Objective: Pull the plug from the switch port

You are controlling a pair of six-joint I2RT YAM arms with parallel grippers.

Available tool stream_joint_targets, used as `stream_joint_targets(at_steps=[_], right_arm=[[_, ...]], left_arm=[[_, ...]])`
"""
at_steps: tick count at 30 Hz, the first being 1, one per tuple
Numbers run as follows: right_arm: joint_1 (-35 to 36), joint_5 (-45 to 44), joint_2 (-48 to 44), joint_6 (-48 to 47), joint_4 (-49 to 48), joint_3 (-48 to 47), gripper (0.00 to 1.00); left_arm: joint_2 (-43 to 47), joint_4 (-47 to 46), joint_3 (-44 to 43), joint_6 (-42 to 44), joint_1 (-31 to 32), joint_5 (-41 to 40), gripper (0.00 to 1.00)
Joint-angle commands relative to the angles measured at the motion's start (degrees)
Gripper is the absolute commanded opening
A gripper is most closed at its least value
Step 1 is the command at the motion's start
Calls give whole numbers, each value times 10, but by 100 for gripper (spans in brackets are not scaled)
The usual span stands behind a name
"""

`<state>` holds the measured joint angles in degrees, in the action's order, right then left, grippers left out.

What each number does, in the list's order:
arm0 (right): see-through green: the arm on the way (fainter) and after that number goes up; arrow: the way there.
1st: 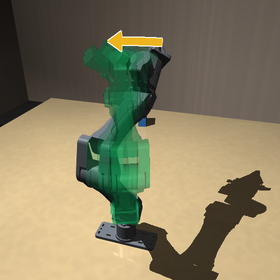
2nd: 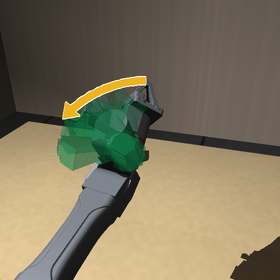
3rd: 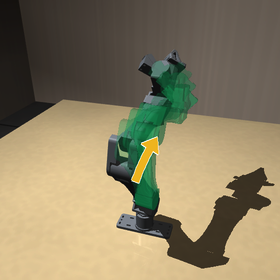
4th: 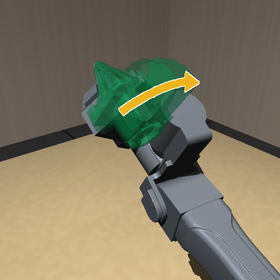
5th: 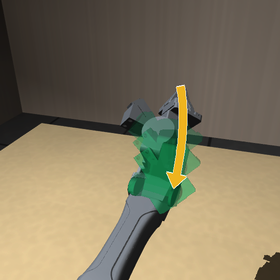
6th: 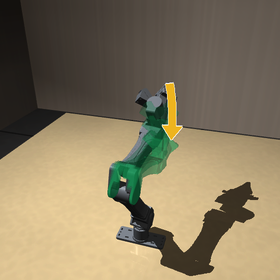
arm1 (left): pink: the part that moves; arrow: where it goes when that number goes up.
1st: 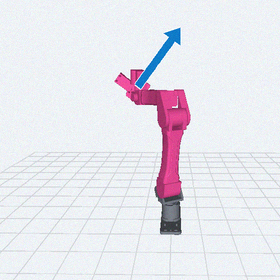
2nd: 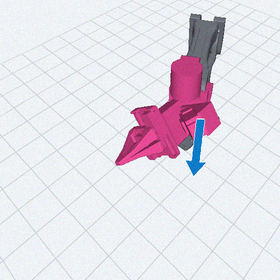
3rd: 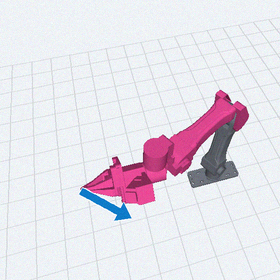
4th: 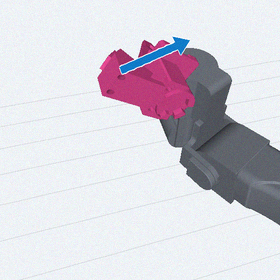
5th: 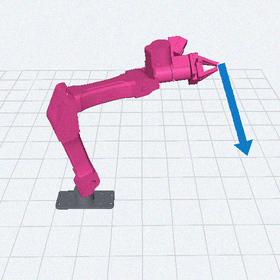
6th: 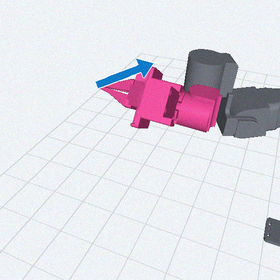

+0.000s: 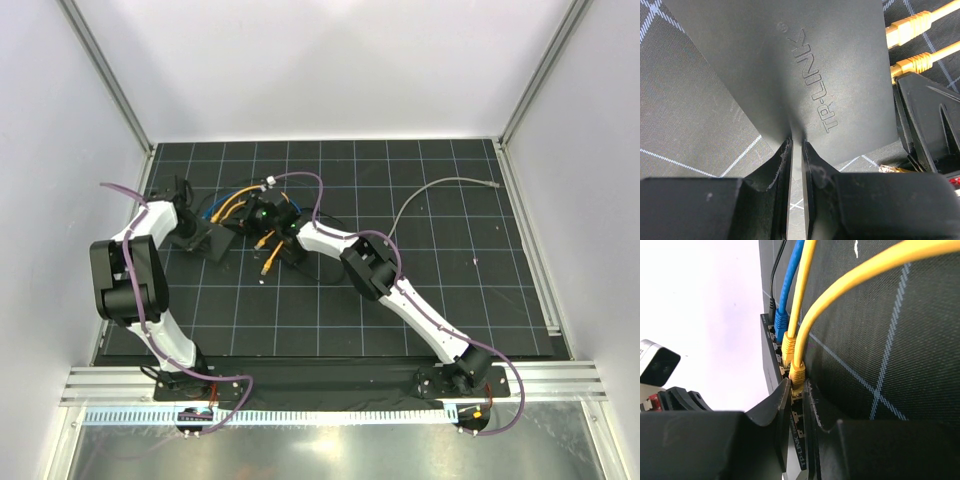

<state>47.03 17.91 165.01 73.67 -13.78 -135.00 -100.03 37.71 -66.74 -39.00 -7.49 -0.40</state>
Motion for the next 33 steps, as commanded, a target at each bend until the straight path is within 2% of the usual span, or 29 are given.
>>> stream_joint_targets(at_steps=[1, 6, 11, 15, 16, 20, 25, 28, 30, 33], right_arm=[[3, -65, -14, 17, -49, 23, 1], [-4, -75, -22, 20, -42, 18, 1], [-18, -73, -17, 27, 20, -3, 1], [-11, -116, -21, -64, 134, -47, 1], [-6, -131, -35, -102, 143, -45, 1], [-3, -163, -43, -141, 162, -40, 1], [-13, -148, -36, -142, 140, -51, 1], [-22, -93, -41, -113, 69, -36, 1], [-26, -64, -58, -96, 46, -30, 1], [-32, -27, -122, -92, 0, 30, 1]], left_arm=[[-34, 38, 9, 0, 4, -36, 17], [-31, 39, 9, 0, 5, -47, 17], [-35, 39, 8, 0, 5, -43, 17], [-35, 40, 6, 2, 5, -47, 17], [-35, 40, 6, 2, 5, -48, 17], [-38, 42, 5, 3, 5, -46, 17], [-32, 42, 6, 5, 5, -45, 17], [-25, 36, 2, 14, 5, -30, 17], [-18, 31, 1, 21, 5, -13, 17], [6, 16, 4, 34, 5, 2, 18]])
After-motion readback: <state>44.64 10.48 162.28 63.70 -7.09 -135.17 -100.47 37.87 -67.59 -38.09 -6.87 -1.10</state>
